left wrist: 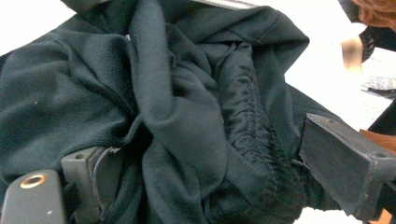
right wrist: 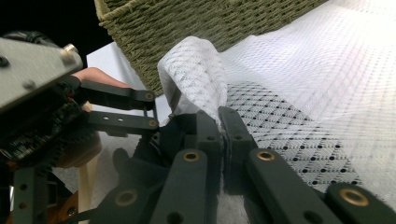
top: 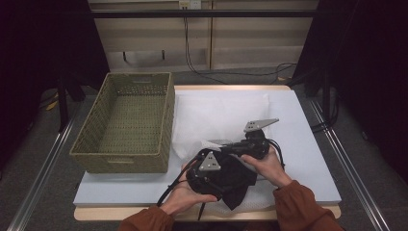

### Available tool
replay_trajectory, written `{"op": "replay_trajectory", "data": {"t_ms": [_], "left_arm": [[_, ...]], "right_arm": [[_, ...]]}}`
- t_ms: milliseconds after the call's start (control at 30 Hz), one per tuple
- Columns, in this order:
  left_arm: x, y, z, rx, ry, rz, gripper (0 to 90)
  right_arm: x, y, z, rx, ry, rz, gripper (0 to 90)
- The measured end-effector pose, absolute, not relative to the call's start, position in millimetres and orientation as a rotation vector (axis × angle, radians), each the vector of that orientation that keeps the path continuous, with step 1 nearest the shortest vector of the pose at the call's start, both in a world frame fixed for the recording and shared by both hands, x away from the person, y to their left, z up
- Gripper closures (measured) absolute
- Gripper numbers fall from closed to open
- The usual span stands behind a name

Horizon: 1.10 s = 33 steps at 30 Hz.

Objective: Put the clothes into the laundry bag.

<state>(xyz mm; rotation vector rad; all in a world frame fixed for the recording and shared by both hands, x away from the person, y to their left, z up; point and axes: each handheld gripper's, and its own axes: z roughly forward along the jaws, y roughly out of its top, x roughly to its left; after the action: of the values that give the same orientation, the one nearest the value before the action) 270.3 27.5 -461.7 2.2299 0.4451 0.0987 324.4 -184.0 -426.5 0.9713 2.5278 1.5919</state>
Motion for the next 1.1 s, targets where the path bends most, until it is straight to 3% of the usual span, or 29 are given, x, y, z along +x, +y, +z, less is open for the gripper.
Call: {"op": "replay_trajectory", "data": {"t_ms": [300,433,600,967,1100], "left_arm": [[272,24,-471,2.256,0.429,0.160,22.7],[273,25,-473,2.248,0.448,0.215,40.5],[275,27,-472,2.252,0.481,0.221,52.8],[282,29,-467,2.232,0.517,0.141,68.3],[286,27,-462,2.254,0.553,0.129,70.1]], "right_arm": [[325,-183,-427,0.973,2.534,1.581,87.9],[325,-182,-427,0.972,2.538,1.583,88.0],[326,-180,-427,0.966,2.548,1.585,87.9],[326,-181,-424,0.961,2.542,1.604,88.0],[327,-182,-425,0.974,2.537,1.619,88.0]]}}
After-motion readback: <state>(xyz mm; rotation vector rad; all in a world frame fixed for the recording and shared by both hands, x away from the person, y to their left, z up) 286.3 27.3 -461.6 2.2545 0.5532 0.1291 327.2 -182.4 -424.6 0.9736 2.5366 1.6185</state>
